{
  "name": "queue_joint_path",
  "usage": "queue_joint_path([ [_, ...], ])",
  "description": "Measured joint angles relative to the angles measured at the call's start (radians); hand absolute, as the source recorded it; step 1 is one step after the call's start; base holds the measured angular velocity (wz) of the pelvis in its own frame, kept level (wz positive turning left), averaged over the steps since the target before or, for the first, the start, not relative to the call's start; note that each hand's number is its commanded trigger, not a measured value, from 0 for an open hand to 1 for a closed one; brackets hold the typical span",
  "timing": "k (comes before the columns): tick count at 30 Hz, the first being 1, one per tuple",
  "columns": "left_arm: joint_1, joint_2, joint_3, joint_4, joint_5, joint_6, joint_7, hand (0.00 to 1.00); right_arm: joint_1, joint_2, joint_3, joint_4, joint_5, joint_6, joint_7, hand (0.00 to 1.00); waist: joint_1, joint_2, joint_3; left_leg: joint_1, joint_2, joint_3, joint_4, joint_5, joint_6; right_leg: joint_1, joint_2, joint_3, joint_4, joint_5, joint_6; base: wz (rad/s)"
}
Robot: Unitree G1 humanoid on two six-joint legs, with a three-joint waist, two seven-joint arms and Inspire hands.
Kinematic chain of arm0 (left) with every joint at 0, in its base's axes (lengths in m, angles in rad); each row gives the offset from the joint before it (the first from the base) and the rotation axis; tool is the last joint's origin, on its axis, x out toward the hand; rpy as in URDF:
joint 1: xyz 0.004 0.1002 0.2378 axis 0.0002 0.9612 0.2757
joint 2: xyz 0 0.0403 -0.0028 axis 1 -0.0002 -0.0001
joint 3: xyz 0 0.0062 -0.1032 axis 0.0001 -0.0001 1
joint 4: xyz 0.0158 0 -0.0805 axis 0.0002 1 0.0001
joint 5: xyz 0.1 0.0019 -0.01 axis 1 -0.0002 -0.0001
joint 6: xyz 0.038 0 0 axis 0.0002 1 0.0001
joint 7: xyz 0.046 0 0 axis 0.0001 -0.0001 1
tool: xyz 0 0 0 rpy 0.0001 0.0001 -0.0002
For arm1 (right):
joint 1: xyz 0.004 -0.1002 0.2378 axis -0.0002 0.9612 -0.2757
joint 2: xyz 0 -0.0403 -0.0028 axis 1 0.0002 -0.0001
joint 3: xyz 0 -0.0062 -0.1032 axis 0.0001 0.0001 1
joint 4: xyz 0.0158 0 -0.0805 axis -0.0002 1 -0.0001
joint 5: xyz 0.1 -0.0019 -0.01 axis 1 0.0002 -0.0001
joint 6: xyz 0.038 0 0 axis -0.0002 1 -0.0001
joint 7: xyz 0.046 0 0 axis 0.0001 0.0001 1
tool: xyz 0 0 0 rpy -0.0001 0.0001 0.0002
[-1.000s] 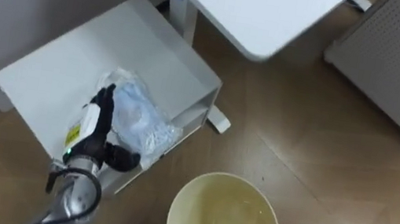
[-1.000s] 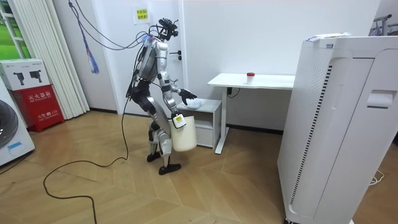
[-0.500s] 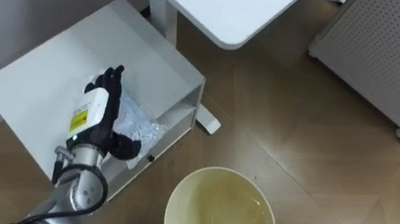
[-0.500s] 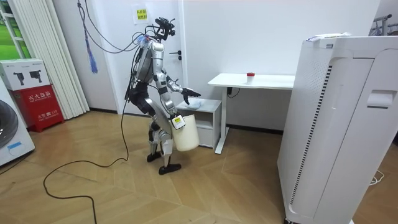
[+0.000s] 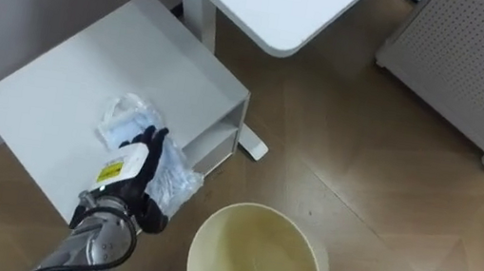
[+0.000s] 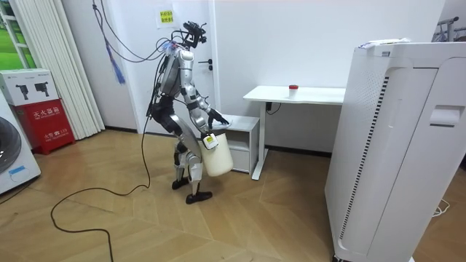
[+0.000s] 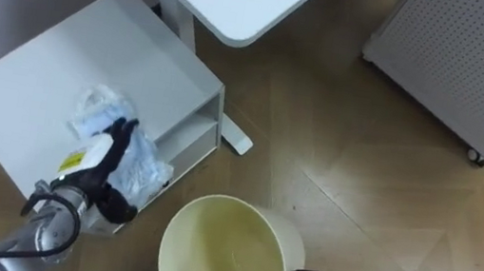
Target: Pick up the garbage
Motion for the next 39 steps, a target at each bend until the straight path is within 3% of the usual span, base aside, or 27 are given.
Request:
queue_joint_path([
  [1,-0.001,0.000,-0.001,-0.001,-0.002,0.001,-0.010,0.00,0.000,-0.001,0.008,-0.006,0.000,0.006,-0.001,1.00,0.003,0.001,-0.0056,-0.005,-0.001,0.000,0.000,0.000,0.000,-0.007,-0.001,-0.001,0.000,0.000,0.000,0.00],
  [2,-0.001,0.000,-0.001,-0.002,-0.002,0.002,-0.013,0.60,0.000,-0.001,0.010,-0.008,0.000,0.010,-0.001,1.00,0.003,0.001,-0.0059,-0.005,-0.001,0.000,0.000,0.000,0.000,-0.007,-0.001,-0.001,0.000,0.000,0.000,0.00],
  [3,-0.001,0.000,0.000,-0.002,-0.001,0.005,-0.018,1.00,0.000,0.002,0.013,-0.012,0.000,0.018,-0.001,1.00,0.003,0.002,-0.0077,-0.005,-0.001,0.000,-0.001,0.000,0.000,-0.007,-0.001,-0.001,0.001,0.000,0.000,0.00],
  [6,-0.001,0.000,0.002,-0.001,-0.001,0.019,-0.029,1.00,0.000,0.001,0.034,-0.019,-0.002,0.027,-0.001,1.00,0.003,0.003,-0.0129,-0.003,-0.001,0.001,-0.002,0.000,0.000,-0.009,-0.002,0.000,0.007,-0.001,-0.002,-0.01],
  [17,0.019,-0.005,0.017,0.012,0.000,0.026,0.010,1.00,0.010,0.005,0.048,-0.016,-0.004,0.047,-0.008,1.00,0.018,0.000,-0.0158,0.030,-0.019,0.007,-0.026,0.016,0.005,0.008,-0.032,-0.022,0.019,-0.007,-0.007,0.04],
  [23,0.106,-0.009,0.002,0.035,-0.022,0.047,0.009,1.00,0.011,0.031,0.057,-0.009,0.028,0.047,-0.011,1.00,0.001,-0.015,-0.0197,0.029,-0.017,0.008,-0.037,0.020,0.004,0.009,-0.029,-0.028,0.013,-0.005,-0.008,0.01],
  [29,0.110,-0.015,-0.027,0.020,-0.200,0.018,0.004,1.00,0.010,0.034,0.078,-0.004,0.068,0.027,-0.013,1.00,0.002,-0.021,-0.0192,0.025,-0.017,0.008,-0.043,0.019,0.004,0.007,-0.031,-0.032,-0.003,-0.005,-0.008,0.00],
  [34,0.154,-0.023,-0.036,-0.068,-0.298,-0.010,-0.075,1.00,0.013,0.026,0.074,0.026,0.064,0.012,-0.011,1.00,0.027,-0.027,-0.0224,0.037,-0.020,0.017,-0.063,0.020,0.003,0.010,-0.026,-0.024,-0.019,-0.003,-0.006,-0.05],
  [36,0.184,-0.033,-0.054,-0.091,-0.349,-0.019,-0.121,1.00,0.014,0.028,0.076,0.032,0.067,0.012,-0.010,1.00,0.039,-0.037,-0.0284,0.048,-0.021,0.030,-0.073,0.021,0.001,0.010,-0.023,-0.012,-0.021,-0.001,-0.005,-0.15],
  [39,0.235,-0.075,-0.077,-0.130,-0.386,-0.023,-0.191,1.00,0.019,0.035,0.077,0.040,0.083,0.003,-0.002,1.00,0.059,-0.045,-0.0337,0.050,-0.017,0.034,-0.076,0.021,-0.001,0.013,-0.017,-0.007,-0.028,0.001,-0.005,-0.07],
])
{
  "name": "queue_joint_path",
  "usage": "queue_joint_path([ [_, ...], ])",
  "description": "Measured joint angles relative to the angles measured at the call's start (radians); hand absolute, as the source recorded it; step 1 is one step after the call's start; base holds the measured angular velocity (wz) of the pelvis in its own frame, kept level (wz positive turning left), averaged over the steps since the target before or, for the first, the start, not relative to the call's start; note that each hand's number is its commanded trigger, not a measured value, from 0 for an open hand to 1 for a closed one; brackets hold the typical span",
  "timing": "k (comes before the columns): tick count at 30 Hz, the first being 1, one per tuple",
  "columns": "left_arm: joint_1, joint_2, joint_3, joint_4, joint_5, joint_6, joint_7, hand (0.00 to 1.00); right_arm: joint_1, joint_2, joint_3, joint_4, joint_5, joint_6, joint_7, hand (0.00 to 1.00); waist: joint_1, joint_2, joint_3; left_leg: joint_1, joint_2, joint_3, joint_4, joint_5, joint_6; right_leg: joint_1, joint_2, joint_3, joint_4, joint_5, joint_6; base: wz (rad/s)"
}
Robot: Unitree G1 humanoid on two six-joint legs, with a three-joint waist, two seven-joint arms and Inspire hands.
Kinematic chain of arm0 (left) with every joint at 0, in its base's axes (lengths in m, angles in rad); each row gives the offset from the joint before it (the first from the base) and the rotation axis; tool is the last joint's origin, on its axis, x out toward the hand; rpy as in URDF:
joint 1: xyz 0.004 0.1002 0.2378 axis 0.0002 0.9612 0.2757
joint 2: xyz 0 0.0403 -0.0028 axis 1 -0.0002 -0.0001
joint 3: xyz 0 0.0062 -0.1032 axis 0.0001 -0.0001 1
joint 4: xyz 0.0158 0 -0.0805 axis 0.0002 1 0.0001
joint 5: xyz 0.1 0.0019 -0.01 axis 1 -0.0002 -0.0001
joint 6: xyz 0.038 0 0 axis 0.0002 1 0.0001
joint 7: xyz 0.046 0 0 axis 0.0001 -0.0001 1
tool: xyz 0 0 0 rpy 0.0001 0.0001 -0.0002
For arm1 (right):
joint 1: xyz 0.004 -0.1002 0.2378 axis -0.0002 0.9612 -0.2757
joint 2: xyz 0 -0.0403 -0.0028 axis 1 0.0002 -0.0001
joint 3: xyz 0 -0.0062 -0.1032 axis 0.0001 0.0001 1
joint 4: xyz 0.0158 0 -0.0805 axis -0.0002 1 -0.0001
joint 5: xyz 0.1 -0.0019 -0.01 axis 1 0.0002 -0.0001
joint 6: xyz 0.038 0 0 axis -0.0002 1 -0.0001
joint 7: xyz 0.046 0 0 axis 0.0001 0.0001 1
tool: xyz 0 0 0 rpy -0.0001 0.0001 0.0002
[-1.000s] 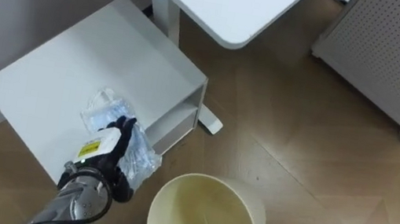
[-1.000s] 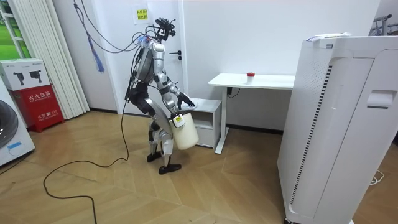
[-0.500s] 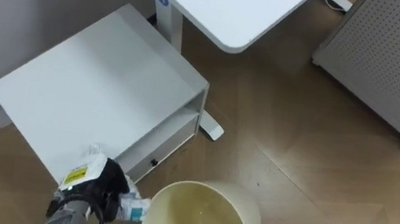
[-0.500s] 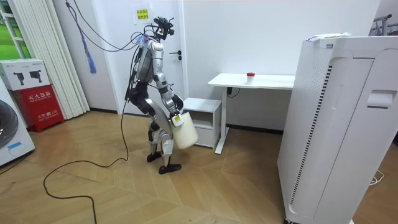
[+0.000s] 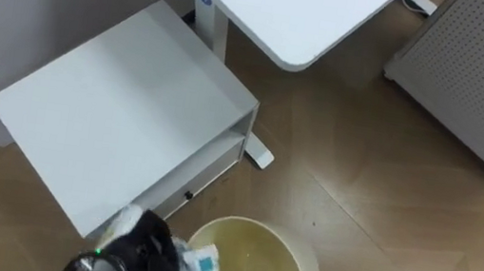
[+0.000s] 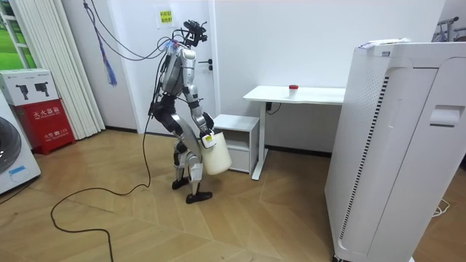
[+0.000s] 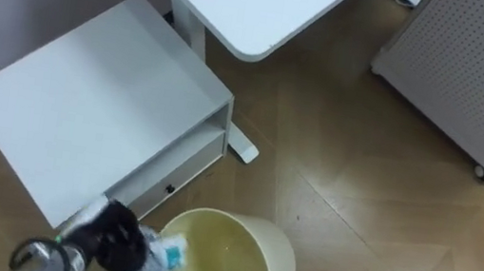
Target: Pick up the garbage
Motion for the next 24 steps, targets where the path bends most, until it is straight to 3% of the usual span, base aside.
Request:
queue_joint_path([
  [6,0.068,-0.074,-0.041,-0.039,-0.018,-0.014,-0.106,1.00,-0.006,0.019,-0.032,0.009,-0.005,-0.003,0.007,1.00,0.027,-0.006,-0.0039,-0.006,0.000,-0.001,0.000,0.000,0.000,-0.001,0.000,-0.003,-0.008,0.001,0.002,0.01],
  [12,0.077,-0.079,-0.040,-0.038,-0.006,-0.015,-0.133,1.00,-0.010,0.027,-0.050,0.028,-0.006,-0.006,0.024,1.00,0.046,-0.010,-0.0062,-0.002,-0.001,0.003,-0.008,0.000,0.000,-0.004,0.001,0.004,-0.009,0.005,0.002,-0.02],
  [13,0.077,-0.079,-0.040,-0.038,-0.006,-0.015,-0.134,0.88,-0.009,0.028,-0.049,0.029,-0.008,-0.008,0.024,1.00,0.049,-0.010,-0.0062,-0.001,-0.001,0.003,-0.009,0.001,0.000,-0.003,0.001,0.005,-0.009,0.006,0.001,0.00],
  [14,0.077,-0.078,-0.040,-0.038,-0.006,-0.015,-0.134,0.53,-0.008,0.029,-0.050,0.030,-0.009,-0.010,0.024,1.00,0.049,-0.010,-0.0062,-0.001,-0.001,0.003,-0.009,0.001,-0.001,-0.003,0.001,0.005,-0.009,0.006,0.001,0.00],
  [15,0.077,-0.079,-0.040,-0.038,-0.006,-0.016,-0.134,0.00,-0.004,0.029,-0.050,0.030,-0.010,-0.011,0.024,1.00,0.049,-0.010,-0.0062,-0.001,-0.001,0.003,-0.009,0.001,-0.001,-0.003,0.002,0.005,-0.008,0.007,0.000,0.00],
  [24,0.078,-0.084,-0.043,-0.039,0.040,-0.025,-0.133,0.00,0.002,0.032,-0.048,0.031,-0.005,-0.012,0.025,1.00,0.050,-0.010,-0.0062,0.000,-0.002,0.004,-0.008,0.001,-0.001,-0.003,0.002,0.005,-0.010,0.009,0.000,0.00],
])
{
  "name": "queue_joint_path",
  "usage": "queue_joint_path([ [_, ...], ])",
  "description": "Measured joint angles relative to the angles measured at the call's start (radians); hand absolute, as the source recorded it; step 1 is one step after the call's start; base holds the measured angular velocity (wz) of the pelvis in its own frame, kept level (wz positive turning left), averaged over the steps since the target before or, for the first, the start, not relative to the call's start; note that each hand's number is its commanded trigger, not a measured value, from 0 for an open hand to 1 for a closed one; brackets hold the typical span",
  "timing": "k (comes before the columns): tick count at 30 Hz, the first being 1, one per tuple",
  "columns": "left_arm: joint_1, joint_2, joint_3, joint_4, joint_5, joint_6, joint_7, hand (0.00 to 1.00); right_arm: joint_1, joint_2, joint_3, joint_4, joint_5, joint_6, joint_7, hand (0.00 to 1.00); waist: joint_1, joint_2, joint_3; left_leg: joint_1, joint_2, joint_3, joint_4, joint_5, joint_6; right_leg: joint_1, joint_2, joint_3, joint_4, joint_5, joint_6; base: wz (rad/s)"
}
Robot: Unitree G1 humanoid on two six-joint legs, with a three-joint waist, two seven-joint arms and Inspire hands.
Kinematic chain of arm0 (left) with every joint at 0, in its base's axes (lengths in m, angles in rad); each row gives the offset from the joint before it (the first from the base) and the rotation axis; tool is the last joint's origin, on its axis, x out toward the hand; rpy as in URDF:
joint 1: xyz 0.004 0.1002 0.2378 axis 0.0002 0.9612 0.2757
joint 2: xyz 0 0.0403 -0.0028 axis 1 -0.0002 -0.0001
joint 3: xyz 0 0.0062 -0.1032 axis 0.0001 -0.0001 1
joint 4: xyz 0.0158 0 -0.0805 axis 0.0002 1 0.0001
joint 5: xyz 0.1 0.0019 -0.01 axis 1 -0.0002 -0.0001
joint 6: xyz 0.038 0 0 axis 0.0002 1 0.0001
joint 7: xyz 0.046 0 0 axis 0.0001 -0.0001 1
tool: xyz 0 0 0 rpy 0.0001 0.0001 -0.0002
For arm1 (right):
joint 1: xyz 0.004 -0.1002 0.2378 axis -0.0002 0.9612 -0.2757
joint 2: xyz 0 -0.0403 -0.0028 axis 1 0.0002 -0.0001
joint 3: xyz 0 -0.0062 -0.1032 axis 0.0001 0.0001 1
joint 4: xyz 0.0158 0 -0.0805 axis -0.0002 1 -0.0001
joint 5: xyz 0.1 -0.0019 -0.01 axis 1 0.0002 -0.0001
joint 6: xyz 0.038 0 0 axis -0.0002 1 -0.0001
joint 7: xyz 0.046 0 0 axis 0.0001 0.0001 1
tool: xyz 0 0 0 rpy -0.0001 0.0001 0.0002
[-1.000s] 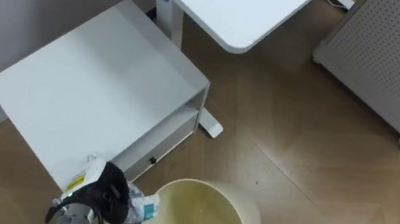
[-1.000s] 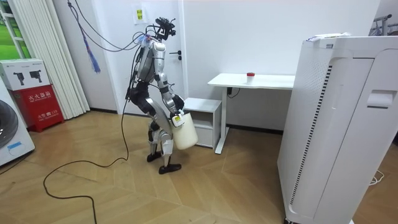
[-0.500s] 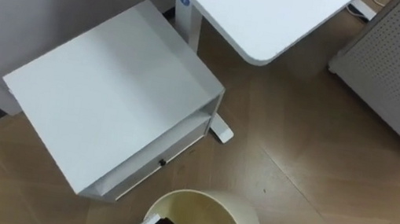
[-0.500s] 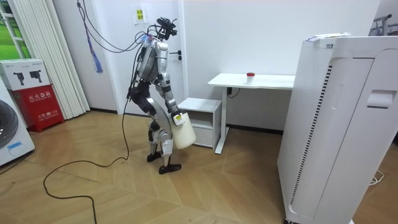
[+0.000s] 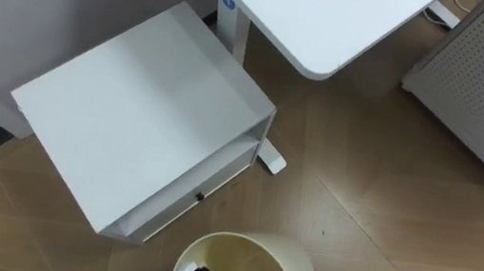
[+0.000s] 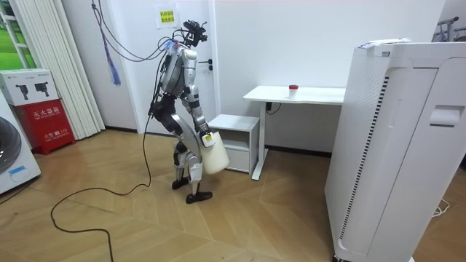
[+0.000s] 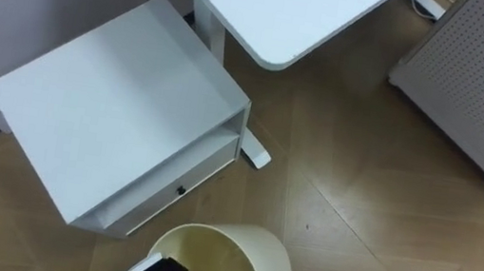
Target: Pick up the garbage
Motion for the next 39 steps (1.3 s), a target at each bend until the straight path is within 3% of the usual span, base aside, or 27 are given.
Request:
queue_joint_path([
  [5,0.001,0.001,-0.037,0.000,0.027,-0.010,0.006,0.00,0.000,0.000,0.014,0.000,0.000,0.000,0.000,1.00,0.001,0.000,0.0000,0.000,0.000,0.000,0.001,0.000,0.000,0.000,0.000,0.001,0.002,0.000,0.000,0.00],
  [15,0.001,0.003,-0.035,0.026,0.082,-0.020,0.035,0.00,0.004,0.002,0.017,0.024,0.004,0.001,0.009,1.00,0.001,-0.002,0.0012,0.026,0.001,-0.002,-0.004,0.000,0.000,0.031,0.000,-0.004,-0.004,-0.001,0.001,0.00],
  [23,0.017,0.037,-0.015,0.008,0.171,-0.039,0.091,0.00,0.036,-0.004,-0.026,0.052,0.007,0.000,0.043,1.00,0.001,0.002,0.0019,0.089,0.002,-0.001,-0.009,-0.006,0.000,0.098,0.002,-0.005,-0.020,-0.002,0.006,0.00],
  [26,0.032,0.048,-0.014,-0.041,0.178,-0.068,0.113,0.00,0.052,-0.005,-0.059,0.060,0.009,-0.010,0.046,1.00,0.002,0.006,0.0021,0.154,-0.001,0.001,-0.026,-0.016,-0.001,0.162,0.003,-0.003,-0.039,-0.006,0.012,-0.05],
  [30,0.052,0.065,-0.011,-0.140,0.220,-0.073,0.120,0.00,0.081,-0.017,-0.117,0.064,0.008,-0.011,0.057,1.00,0.001,0.020,-0.0038,0.211,-0.002,0.006,-0.031,-0.028,0.001,0.220,0.003,0.001,-0.053,-0.009,0.019,-0.04],
  [33,0.077,0.071,0.028,-0.205,0.221,-0.088,0.130,0.00,0.115,-0.023,-0.161,0.042,0.007,-0.011,0.057,1.00,0.002,0.019,-0.0067,0.290,-0.006,0.054,-0.042,-0.040,0.003,0.265,0.004,0.018,-0.053,-0.012,0.024,-0.40],
  [35,0.095,0.080,0.073,-0.224,0.231,-0.098,0.140,0.00,0.131,-0.024,-0.182,0.031,0.002,-0.011,0.061,1.00,0.003,0.019,-0.0142,0.326,0.005,0.090,-0.046,-0.058,0.000,0.280,0.008,0.018,-0.054,-0.007,0.021,-0.68],
  [36,0.113,0.082,0.110,-0.241,0.237,-0.106,0.145,0.00,0.145,-0.029,-0.181,0.028,-0.001,-0.011,0.070,1.00,0.008,0.014,-0.0254,0.352,0.020,0.128,-0.050,-0.066,-0.002,0.286,0.008,0.011,-0.050,-0.001,0.016,-0.88],
  [38,0.140,0.089,0.150,-0.280,0.237,-0.109,0.167,0.00,0.177,-0.039,-0.181,0.001,-0.001,-0.010,0.077,1.00,0.020,0.005,-0.0319,0.400,0.041,0.178,-0.045,-0.086,-0.011,0.306,0.006,-0.040,-0.053,0.010,-0.003,-0.93],
  [39,0.153,0.105,0.178,-0.307,0.237,-0.111,0.176,0.00,0.195,-0.045,-0.180,-0.012,-0.006,-0.011,0.080,1.00,0.026,-0.001,-0.0362,0.428,0.048,0.194,-0.041,-0.099,-0.018,0.322,0.001,-0.082,-0.055,0.013,-0.017,-0.77],
])
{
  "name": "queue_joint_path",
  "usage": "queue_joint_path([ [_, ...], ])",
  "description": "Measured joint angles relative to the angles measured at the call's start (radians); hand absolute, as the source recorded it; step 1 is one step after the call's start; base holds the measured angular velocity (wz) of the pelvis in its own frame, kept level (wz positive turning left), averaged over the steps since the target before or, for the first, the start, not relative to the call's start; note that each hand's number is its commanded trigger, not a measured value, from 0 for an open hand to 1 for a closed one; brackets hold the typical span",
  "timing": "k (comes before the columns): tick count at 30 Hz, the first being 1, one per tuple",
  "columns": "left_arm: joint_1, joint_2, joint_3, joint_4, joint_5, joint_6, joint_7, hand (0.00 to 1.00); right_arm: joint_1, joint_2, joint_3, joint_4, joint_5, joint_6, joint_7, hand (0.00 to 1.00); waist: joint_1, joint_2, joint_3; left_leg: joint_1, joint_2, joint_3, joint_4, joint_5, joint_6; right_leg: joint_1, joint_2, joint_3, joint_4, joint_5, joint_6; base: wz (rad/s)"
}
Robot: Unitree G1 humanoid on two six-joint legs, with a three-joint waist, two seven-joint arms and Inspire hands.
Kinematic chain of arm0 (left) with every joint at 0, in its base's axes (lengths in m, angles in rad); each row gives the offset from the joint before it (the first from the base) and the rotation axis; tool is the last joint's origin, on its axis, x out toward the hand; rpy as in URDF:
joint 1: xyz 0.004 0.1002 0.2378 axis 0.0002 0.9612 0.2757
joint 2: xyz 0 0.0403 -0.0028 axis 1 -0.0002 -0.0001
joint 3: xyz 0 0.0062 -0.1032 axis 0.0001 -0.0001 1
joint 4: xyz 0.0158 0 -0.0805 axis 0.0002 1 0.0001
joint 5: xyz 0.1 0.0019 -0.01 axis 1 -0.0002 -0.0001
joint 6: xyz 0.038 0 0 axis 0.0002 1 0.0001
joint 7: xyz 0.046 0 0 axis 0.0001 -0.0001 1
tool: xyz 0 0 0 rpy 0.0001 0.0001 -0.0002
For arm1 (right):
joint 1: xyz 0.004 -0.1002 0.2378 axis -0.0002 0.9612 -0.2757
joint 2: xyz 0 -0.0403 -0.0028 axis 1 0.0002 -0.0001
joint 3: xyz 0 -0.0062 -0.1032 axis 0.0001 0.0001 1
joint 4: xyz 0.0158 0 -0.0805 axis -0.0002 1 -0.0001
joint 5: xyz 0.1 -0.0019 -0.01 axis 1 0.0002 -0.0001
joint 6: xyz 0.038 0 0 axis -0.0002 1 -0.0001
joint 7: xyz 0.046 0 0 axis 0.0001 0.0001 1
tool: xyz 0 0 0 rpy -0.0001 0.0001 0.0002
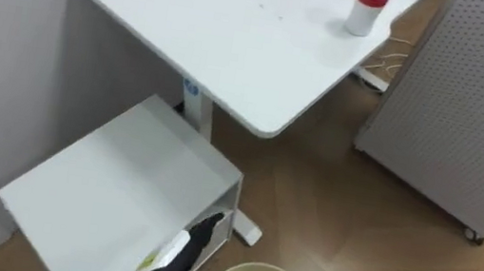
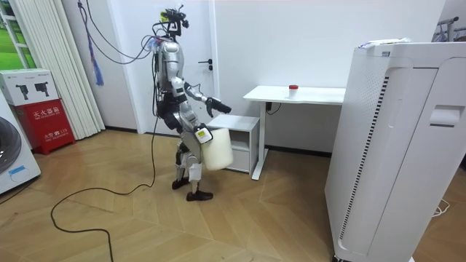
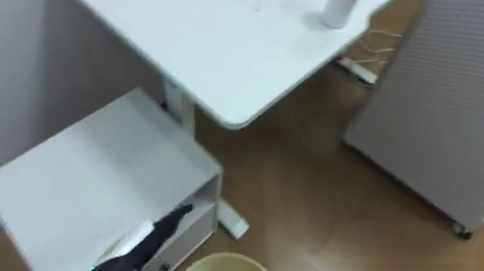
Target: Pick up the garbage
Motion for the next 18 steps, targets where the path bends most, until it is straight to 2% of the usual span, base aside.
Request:
queue_joint_path([
  [1,0.008,0.010,0.023,-0.013,0.000,-0.005,0.017,0.00,0.014,-0.005,-0.001,0.000,-0.001,0.000,0.008,1.00,-0.005,-0.004,-0.0034,0.028,0.008,0.010,0.000,-0.008,-0.006,0.026,-0.001,-0.027,-0.010,0.000,-0.008,-0.63],
  [3,0.012,0.024,0.045,-0.016,0.000,-0.018,0.043,0.00,0.035,-0.008,-0.007,-0.002,-0.009,0.000,0.010,1.00,-0.019,-0.016,-0.0107,0.072,0.018,0.029,-0.011,-0.011,-0.013,0.060,0.004,-0.037,-0.023,-0.004,-0.015,-0.28],
  [5,0.012,0.033,0.059,-0.020,-0.002,-0.022,0.066,0.00,0.063,-0.015,-0.040,-0.005,-0.018,-0.011,0.010,1.00,-0.033,-0.019,-0.0154,0.109,0.028,0.030,-0.024,-0.011,-0.024,0.106,0.022,-0.043,-0.053,-0.003,-0.015,-0.11],
  [9,0.031,0.033,0.075,-0.076,-0.005,-0.022,0.070,0.00,0.083,-0.037,-0.060,-0.012,-0.031,-0.029,0.008,1.00,-0.038,-0.022,-0.0169,0.150,0.032,0.050,-0.055,-0.005,-0.039,0.132,0.028,-0.064,-0.069,-0.009,-0.023,-0.14],
  [12,0.071,0.036,0.087,-0.164,-0.039,-0.022,0.077,0.00,0.090,-0.040,-0.079,-0.005,-0.048,-0.031,0.018,1.00,-0.040,-0.028,-0.0185,0.184,0.028,0.036,-0.067,-0.006,-0.059,0.151,0.046,-0.057,-0.067,-0.025,-0.033,-0.18],
  [15,0.105,0.042,0.094,-0.221,-0.075,-0.022,0.097,0.00,0.091,-0.039,-0.074,-0.003,-0.074,-0.030,0.029,1.00,-0.015,-0.032,-0.0205,0.228,0.025,-0.049,-0.066,-0.004,-0.071,0.178,0.088,0.001,-0.072,-0.043,-0.042,-0.60],
  [16,0.120,0.042,0.111,-0.235,-0.079,-0.022,0.098,0.00,0.092,-0.038,-0.069,-0.007,-0.079,-0.030,0.038,1.00,0.005,-0.031,-0.0229,0.242,0.021,-0.107,-0.051,-0.003,-0.071,0.194,0.113,0.044,-0.078,-0.046,-0.046,-0.78],
  [17,0.130,0.042,0.120,-0.246,-0.079,-0.023,0.098,0.00,0.092,-0.038,-0.063,-0.010,-0.085,-0.030,0.040,1.00,0.014,-0.030,-0.0231,0.247,0.018,-0.149,-0.042,-0.003,-0.070,0.202,0.126,0.066,-0.084,-0.046,-0.046,-1.04],
  [18,0.151,0.043,0.139,-0.262,-0.078,-0.028,0.099,0.00,0.093,-0.039,-0.053,-0.012,-0.103,-0.030,0.045,1.00,0.032,-0.031,-0.0238,0.252,0.005,-0.238,-0.025,-0.001,-0.065,0.218,0.143,0.112,-0.087,-0.047,-0.049,-0.89],
])
